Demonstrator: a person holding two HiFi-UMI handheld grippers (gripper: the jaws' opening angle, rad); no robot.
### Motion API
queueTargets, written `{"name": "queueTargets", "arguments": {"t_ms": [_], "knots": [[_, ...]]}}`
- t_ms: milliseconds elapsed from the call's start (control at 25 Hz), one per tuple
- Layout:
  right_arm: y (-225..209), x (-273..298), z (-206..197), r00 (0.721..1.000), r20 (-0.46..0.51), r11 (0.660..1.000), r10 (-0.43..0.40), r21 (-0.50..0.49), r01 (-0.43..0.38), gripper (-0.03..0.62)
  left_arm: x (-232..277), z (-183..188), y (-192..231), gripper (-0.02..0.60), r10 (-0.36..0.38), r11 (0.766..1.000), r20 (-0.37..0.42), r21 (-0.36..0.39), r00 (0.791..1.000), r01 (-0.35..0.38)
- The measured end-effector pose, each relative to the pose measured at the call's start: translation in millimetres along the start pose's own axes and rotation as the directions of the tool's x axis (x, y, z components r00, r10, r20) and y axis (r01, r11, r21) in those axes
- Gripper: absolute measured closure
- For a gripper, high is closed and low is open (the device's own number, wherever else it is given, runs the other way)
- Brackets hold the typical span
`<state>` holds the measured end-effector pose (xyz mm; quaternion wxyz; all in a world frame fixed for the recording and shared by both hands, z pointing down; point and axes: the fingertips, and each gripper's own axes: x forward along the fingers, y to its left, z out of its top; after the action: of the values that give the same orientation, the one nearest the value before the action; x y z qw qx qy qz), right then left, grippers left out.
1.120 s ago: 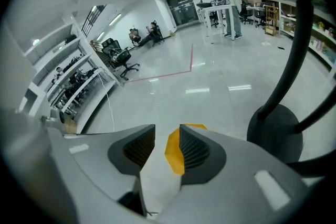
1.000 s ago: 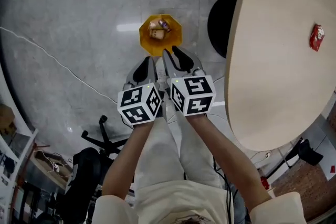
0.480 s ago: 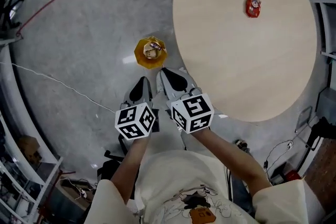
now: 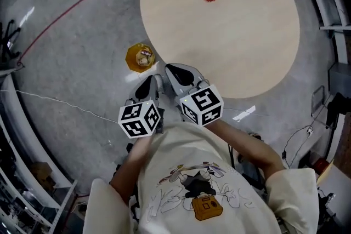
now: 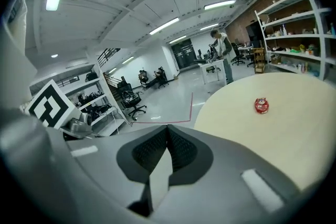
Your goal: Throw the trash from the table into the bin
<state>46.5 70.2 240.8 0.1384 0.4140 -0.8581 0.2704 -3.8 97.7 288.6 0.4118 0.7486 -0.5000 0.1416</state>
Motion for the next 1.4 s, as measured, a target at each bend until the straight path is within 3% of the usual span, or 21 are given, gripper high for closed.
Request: {"name": "queueTargets", "arguments": {"t_ms": [240, 400, 760, 1080, 1400], "knots": [[-59.3, -69.2, 9.5, 0.989, 0.05, 0.991, -0.136, 0.021, 0.135, 0.588, -2.9, -7.1, -60.9, 0.575, -0.115, 0.99, -0.044, 0.074, 0.992, 0.118], [-75.8, -93.7, 10.8, 0.973, 0.091, 0.977, -0.211, 0.048, 0.208, 0.588, -9.0, 10.7, -61.9, 0.575, -0.129, 0.982, -0.036, 0.134, 0.991, 0.133], [-90.3, -114.8, 12.0, 0.937, 0.128, 0.943, -0.326, 0.117, 0.313, 0.586, -18.6, 11.9, -44.8, 0.575, -0.145, 0.972, -0.086, 0.175, 0.986, 0.158], [-88.9, -118.8, 23.6, 0.944, 0.168, 0.958, -0.282, 0.106, 0.268, 0.588, -22.3, 16.5, -55.1, 0.575, -0.129, 0.978, -0.07, 0.156, 0.989, 0.139], [-127.4, -126.5, 0.1, 0.972, 0.104, 0.977, -0.209, 0.057, 0.204, 0.585, 4.7, 8.6, -84.1, 0.575, -0.059, 0.995, -0.001, 0.08, 0.998, 0.059]]}}
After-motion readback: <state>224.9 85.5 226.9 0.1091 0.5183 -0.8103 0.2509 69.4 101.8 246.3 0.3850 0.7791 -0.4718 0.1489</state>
